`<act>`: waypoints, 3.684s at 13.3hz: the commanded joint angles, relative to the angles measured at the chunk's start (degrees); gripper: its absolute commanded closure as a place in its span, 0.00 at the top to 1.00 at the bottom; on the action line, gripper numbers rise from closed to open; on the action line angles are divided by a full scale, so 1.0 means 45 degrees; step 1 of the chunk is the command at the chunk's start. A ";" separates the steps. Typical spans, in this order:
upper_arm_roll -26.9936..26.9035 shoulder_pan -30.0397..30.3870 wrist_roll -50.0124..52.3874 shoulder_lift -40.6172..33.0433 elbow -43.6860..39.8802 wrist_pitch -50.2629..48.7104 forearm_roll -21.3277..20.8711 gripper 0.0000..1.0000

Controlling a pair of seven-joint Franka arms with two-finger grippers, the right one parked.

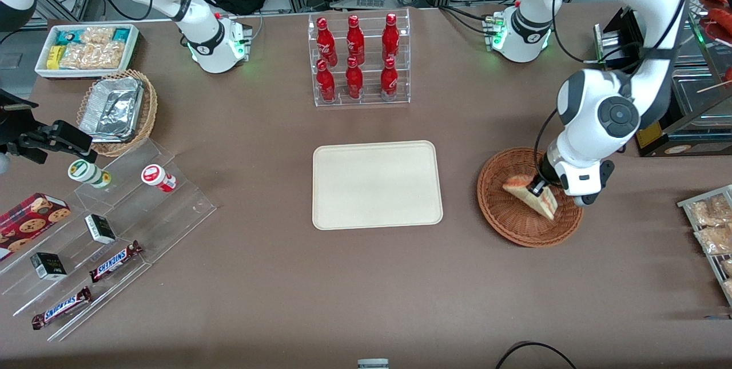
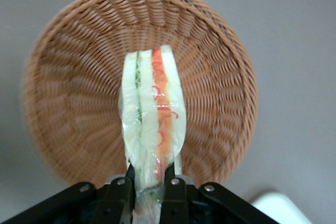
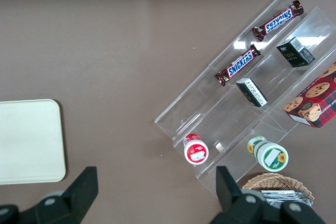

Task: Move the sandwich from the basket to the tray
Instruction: 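Lift the sandwich and carry it over the cream tray, then lower the sandwich onto the tray center and open the left gripper, then raise the left gripper away from the sandwich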

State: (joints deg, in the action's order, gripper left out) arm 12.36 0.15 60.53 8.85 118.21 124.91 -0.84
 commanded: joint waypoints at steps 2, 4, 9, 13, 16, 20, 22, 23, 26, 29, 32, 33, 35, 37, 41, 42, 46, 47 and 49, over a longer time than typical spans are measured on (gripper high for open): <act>-0.0011 -0.2252 0.0357 -0.0034 -0.3353 -0.4177 -0.0263 0.08; 0.0008 -0.3755 0.0299 0.0413 -0.4099 -0.4516 -0.0205 0.09; 0.0028 -0.7097 0.0200 0.3146 -0.5723 -0.3234 -0.1019 0.10; 0.0008 -0.8448 0.0125 0.4592 -0.5606 -0.1474 -0.1453 0.10; 0.0008 -0.8938 0.0298 0.5608 -0.5488 0.0109 -0.2566 0.10; 0.0008 -0.8919 0.0123 0.6020 -0.5508 0.0872 -0.2607 0.10; -0.0011 -0.8900 0.0103 0.6177 -0.5546 0.1166 -0.2607 0.11; -0.0031 -0.8880 0.0103 0.6177 -0.5566 0.1167 -0.2607 0.11; -0.0070 -0.8841 -0.0169 0.6332 -0.5605 0.1187 -0.2626 0.11; -0.0070 -0.8841 -0.0170 0.6373 -0.5625 0.1187 -0.2626 0.70; -0.0070 -0.8802 -0.0054 0.6217 -0.5625 0.1129 -0.2607 1.00; -0.0070 -0.8802 0.0005 0.5984 -0.5606 0.1012 -0.2607 1.00; -0.0070 -0.8744 0.0103 0.5107 -0.5624 0.0022 -0.2393 1.00; -0.0070 -0.8355 0.0627 0.3898 -0.5528 -0.1288 -0.2353 1.00; -0.0070 -0.7224 0.0826 0.1594 -0.5391 -0.3998 -0.2353 1.00; -0.0070 -0.6853 0.0710 0.1027 -0.5391 -0.4956 -0.2372 1.00; -0.0070 -0.4239 -0.2349 -0.1199 -0.4748 -0.7229 -0.2334 1.00; -0.0070 -0.3516 -0.3267 -0.1747 -0.4475 -0.7463 -0.2101 1.00; -0.0070 -0.2110 -0.5510 -0.2744 -0.4064 -0.7989 -0.1321 1.00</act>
State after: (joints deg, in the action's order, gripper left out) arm 11.29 -14.25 43.04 2.39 95.43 90.25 -9.56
